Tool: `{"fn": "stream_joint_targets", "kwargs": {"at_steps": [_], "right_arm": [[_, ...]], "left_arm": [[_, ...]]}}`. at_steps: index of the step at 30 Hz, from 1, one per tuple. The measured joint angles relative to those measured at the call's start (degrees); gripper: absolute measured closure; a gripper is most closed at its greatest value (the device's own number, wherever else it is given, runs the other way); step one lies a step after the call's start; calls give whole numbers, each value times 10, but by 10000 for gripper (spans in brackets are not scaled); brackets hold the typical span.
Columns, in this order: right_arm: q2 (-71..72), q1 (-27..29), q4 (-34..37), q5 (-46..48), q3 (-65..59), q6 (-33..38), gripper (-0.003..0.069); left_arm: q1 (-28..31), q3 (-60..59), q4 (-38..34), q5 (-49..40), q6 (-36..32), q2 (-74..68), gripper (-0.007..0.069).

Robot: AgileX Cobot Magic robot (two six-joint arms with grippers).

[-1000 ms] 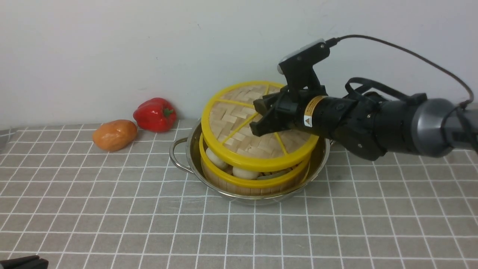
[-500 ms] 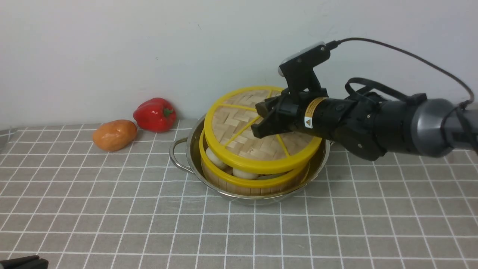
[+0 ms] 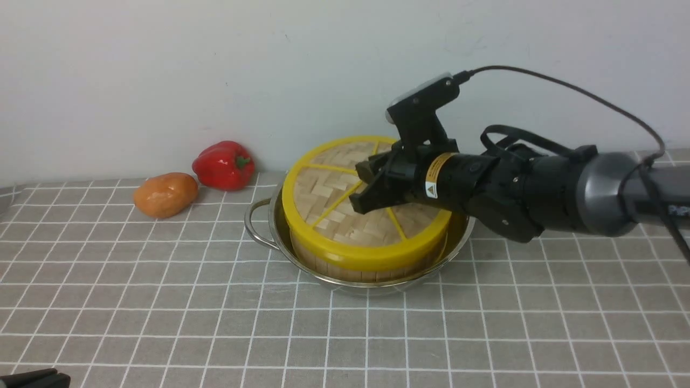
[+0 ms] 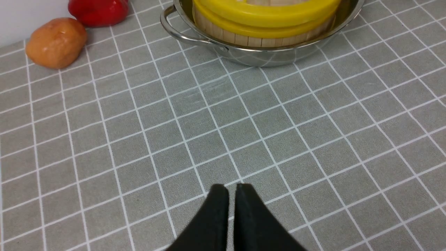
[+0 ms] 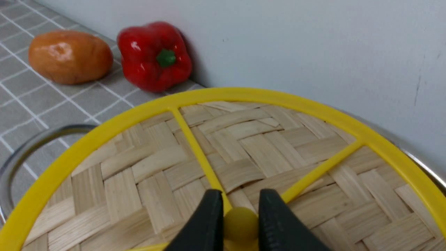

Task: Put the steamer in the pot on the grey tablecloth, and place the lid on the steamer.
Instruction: 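Place the bamboo steamer lid onto the steamer basket in the pot with the right gripper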

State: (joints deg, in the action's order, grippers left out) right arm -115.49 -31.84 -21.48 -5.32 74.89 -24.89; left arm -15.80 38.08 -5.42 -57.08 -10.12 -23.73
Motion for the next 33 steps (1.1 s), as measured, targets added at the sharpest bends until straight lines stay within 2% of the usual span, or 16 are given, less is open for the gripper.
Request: {"fn": "stream_joint_targets", "kwargs": {"at_steps": [33], "right_arm": [[-7, 20, 4, -12, 0, 21, 518]], "left_arm": [[0, 0, 0, 0, 0, 0, 602]]}}
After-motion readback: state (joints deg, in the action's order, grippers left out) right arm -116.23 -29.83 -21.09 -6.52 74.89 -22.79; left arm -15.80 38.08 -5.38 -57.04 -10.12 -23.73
